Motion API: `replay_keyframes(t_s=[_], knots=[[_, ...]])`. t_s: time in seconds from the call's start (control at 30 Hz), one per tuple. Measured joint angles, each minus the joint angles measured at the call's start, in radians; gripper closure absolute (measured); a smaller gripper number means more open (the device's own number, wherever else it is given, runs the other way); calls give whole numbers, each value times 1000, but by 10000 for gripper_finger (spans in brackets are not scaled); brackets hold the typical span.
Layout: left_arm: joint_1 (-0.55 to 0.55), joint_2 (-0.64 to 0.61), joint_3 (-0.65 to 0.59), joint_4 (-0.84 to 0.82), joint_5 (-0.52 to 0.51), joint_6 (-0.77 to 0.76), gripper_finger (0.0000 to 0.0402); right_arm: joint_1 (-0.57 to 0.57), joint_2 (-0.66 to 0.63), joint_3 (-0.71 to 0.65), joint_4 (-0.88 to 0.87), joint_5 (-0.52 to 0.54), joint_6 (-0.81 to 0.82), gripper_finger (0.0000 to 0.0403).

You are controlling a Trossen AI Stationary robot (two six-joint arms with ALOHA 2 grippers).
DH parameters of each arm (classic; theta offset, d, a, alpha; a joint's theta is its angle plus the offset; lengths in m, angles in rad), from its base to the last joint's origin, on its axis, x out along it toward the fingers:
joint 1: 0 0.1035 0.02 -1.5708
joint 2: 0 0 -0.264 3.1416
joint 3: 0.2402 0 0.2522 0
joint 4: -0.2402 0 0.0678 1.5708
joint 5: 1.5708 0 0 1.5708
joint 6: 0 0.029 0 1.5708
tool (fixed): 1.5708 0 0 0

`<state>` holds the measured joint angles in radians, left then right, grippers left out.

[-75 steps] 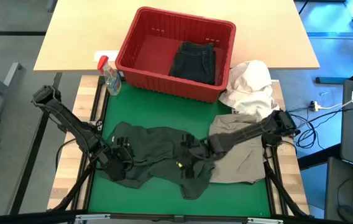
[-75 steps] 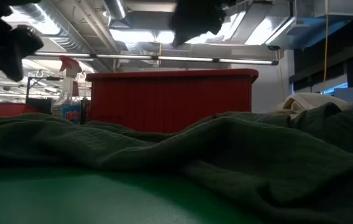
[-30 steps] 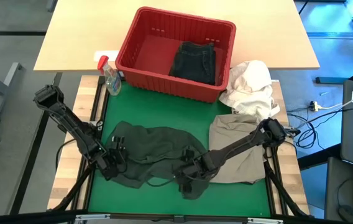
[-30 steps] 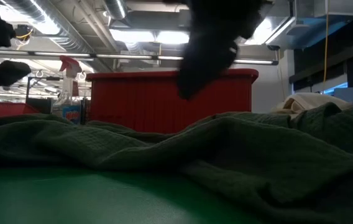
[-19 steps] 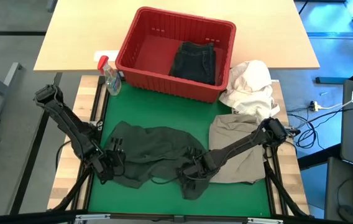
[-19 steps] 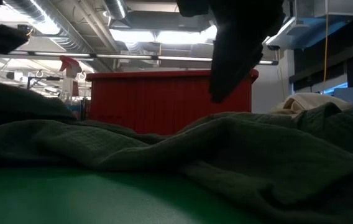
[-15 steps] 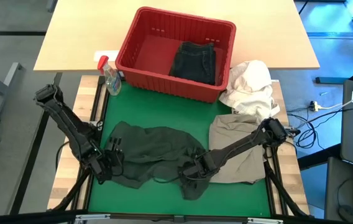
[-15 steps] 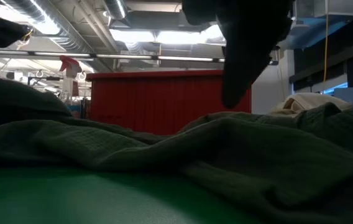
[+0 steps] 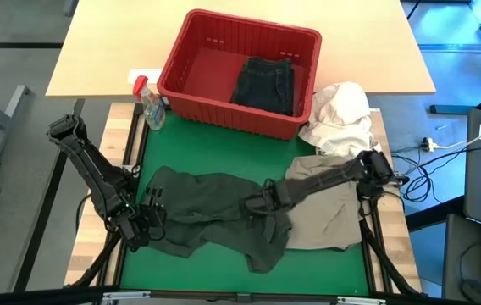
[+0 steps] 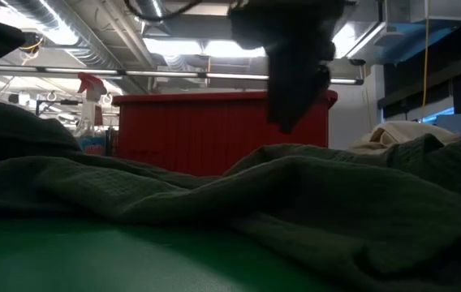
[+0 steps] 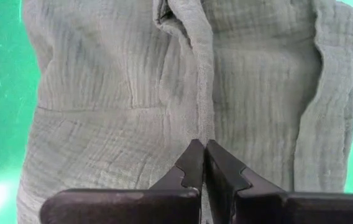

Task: Fold Laundry from Bin
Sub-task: Fold the green polo shirt

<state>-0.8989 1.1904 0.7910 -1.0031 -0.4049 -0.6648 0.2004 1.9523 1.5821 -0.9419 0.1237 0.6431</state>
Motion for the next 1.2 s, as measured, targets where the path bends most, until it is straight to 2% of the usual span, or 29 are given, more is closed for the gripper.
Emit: replay_keyframes(t_s=[0.17,0.33,0.4,0.5,0.73,0.77,0.97,1.1,1.2], knots=[[0,0,0,2,2,-9,399,-49,11,-32,45,-40,-12,80],[0,0,0,2,5,-8,399,-58,16,-95,71,-135,4,75],[0,0,0,1,5,-7,400,-56,16,-120,93,-155,8,95],[0,0,0,1,5,-7,399,-43,16,-128,101,-162,7,153],[0,0,0,-3,7,5,398,-1,15,-125,119,-162,-24,371],[0,0,1,-5,12,5,398,7,12,-125,119,-164,-25,386],[-12,-2,68,-89,67,-10,399,68,-43,-125,146,-250,-19,370],[-35,-2,129,-181,97,-35,400,109,-101,-125,117,-221,-2,395],[-50,-10,163,-243,97,-66,400,132,-149,-124,104,-193,21,390]])
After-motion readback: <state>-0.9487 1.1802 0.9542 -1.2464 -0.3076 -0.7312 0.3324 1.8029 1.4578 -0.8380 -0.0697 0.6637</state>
